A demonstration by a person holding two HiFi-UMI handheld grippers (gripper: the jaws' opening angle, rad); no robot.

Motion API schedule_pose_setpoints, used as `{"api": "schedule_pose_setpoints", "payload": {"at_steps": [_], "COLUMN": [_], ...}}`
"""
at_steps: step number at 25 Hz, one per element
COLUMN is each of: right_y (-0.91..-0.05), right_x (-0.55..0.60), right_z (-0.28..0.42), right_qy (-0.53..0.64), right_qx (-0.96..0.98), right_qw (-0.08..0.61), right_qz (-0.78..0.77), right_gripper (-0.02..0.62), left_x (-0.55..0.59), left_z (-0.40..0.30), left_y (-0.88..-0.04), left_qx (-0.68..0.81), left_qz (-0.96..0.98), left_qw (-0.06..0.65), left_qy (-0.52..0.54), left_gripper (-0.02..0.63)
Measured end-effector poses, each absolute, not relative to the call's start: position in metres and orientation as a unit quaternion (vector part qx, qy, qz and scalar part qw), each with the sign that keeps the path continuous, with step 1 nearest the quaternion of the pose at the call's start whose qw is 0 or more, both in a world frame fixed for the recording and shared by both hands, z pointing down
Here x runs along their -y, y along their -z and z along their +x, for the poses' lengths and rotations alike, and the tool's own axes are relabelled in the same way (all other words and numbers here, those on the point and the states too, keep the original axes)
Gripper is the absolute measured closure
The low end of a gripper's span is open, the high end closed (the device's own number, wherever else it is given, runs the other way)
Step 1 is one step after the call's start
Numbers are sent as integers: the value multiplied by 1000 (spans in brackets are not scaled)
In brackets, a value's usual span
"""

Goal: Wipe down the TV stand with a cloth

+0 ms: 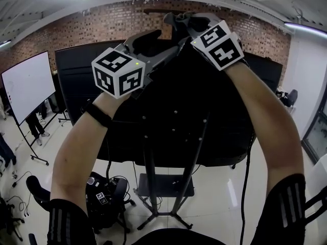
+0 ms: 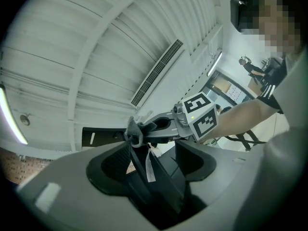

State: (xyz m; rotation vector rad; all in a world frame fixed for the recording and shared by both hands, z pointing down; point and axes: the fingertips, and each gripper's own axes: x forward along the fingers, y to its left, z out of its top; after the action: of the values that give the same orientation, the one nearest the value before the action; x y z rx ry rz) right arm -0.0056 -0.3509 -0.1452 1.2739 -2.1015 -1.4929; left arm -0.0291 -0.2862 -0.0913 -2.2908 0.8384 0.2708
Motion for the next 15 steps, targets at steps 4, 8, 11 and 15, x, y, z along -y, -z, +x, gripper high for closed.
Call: {"api": "schedule_pose_setpoints", "payload": {"at_steps": [4, 8, 11, 15], "right_y": [115, 81, 50, 22], "right_x": [352, 352, 349, 346], "right_z": [-10, -10, -13, -13], "right_qy": [530, 537, 547, 560], "right_qx": [713, 706, 698, 686], "right_qw": [169, 189, 209, 223], "right_qz": [427, 422, 411, 408], "right_gripper": [561, 561, 561, 561], "left_x": [283, 280, 277, 273], "left_z": [-27, -31, -37, -39], "left_y": [70, 46, 24, -5], "left_qx": [-315, -316, -322, -324], "left_qz": [-884, -885, -885, -886], "left_qw": [333, 327, 321, 309], "left_qy": [-96, -98, -105, -116], "left_gripper": [298, 298, 298, 298]}}
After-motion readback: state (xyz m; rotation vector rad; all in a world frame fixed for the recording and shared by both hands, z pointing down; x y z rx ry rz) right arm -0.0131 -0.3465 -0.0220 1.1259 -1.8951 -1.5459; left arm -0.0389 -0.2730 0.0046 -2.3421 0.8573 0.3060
